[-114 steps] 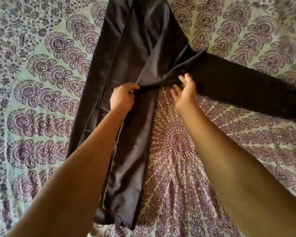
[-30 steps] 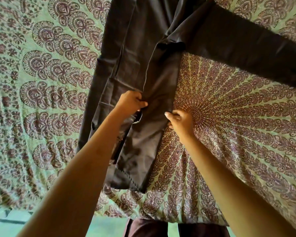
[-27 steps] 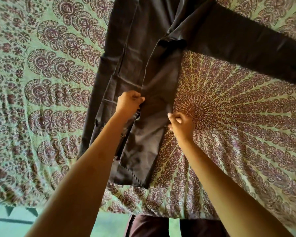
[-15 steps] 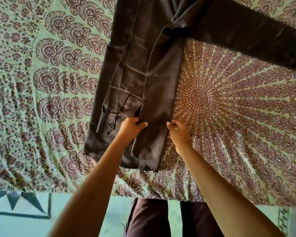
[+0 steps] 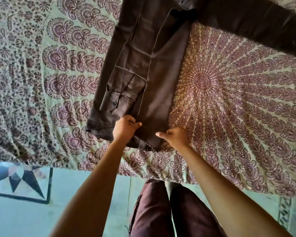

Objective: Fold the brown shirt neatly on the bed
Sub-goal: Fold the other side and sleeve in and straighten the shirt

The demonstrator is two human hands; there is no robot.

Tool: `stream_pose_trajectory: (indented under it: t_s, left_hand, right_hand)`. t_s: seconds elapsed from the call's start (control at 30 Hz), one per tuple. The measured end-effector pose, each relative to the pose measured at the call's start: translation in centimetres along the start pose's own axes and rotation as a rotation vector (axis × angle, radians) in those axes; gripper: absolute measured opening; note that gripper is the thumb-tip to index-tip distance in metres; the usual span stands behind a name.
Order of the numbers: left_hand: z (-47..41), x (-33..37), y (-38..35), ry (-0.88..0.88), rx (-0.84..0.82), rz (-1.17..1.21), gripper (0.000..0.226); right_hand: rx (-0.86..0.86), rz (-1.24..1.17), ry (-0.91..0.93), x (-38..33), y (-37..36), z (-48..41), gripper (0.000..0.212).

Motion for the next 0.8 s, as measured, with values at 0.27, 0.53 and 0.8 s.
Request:
stream_pose_trajectory:
  t_s: [0.27, 0.53, 0.8]
  left_hand:
    - [1.4, -1.2, 0.0, -0.018, -0.017, -0.134, 0.03]
    - [1.3, 5.9, 2.1, -0.295, 0.094, -0.259, 0.021]
    - [-7.2, 17.7, -0.1, -0.822, -0.013, -0.443, 0.049]
  right_hand:
    - [0.12, 0.442, -0.002, -0.1, -0.2, 1.1, 0.046]
    - [0.355, 0.582, 0.122, -2.7, 4.6, -0.2, 0.027]
    - [0.381, 0.792, 0.624, -6.2, 7.7, -7.0, 0.058]
Point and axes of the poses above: each hand's wrist, its own z-axis away from the middle knuckle, its own y-axis out of the back of the hand, x = y × z, the point moved 3 cm from there along -z, towards the middle knuckle, and after that the axes turned 9 degrees about z, right-handed, at the moved point
